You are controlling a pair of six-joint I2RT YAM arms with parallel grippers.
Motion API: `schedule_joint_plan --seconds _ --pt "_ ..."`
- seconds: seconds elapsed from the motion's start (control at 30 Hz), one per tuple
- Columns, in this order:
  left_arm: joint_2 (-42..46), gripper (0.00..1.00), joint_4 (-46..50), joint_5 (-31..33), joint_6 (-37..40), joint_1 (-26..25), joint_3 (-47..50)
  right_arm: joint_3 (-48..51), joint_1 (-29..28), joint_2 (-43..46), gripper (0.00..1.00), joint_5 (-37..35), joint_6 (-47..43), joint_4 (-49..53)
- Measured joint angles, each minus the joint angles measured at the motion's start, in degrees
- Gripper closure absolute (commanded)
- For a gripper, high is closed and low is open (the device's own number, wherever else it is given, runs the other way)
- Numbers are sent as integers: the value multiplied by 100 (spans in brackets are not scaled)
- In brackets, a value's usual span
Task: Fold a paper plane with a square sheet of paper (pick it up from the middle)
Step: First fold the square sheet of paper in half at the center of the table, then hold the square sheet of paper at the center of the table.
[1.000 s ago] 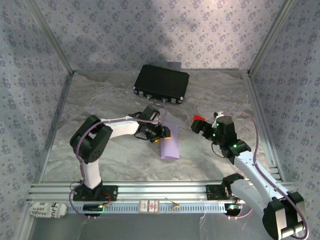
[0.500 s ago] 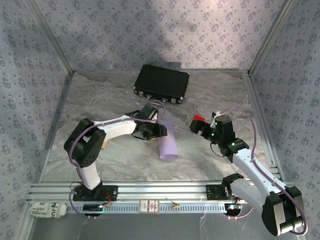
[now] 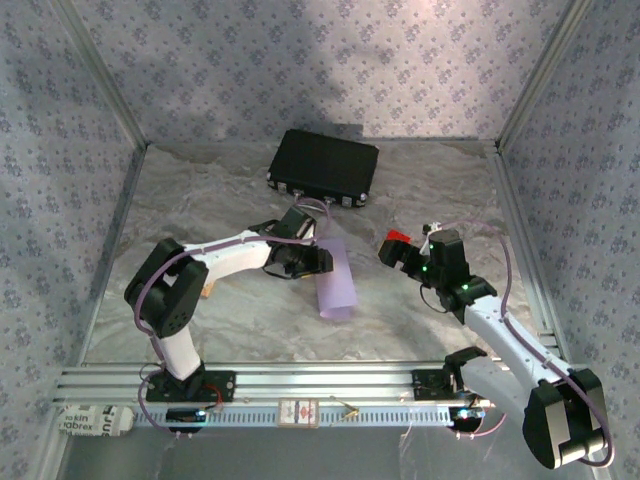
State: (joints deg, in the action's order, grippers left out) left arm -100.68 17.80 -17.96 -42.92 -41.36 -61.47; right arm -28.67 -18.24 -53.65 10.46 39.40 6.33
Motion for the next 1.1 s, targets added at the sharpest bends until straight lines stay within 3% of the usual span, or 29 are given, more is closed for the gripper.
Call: schedule_joint_plan --seconds 0.63,0.93,1.1 --pt "-369 44 417 46 153 0 -122 0 -2 -42 4 31 0 -26" --pt "-415 43 463 133 -4 -26 -184 -20 -26 -479 21 557 -103 -192" --pt "-439 48 518 214 -142 -28 -219 -168 -166 -981 27 800 -155 -199"
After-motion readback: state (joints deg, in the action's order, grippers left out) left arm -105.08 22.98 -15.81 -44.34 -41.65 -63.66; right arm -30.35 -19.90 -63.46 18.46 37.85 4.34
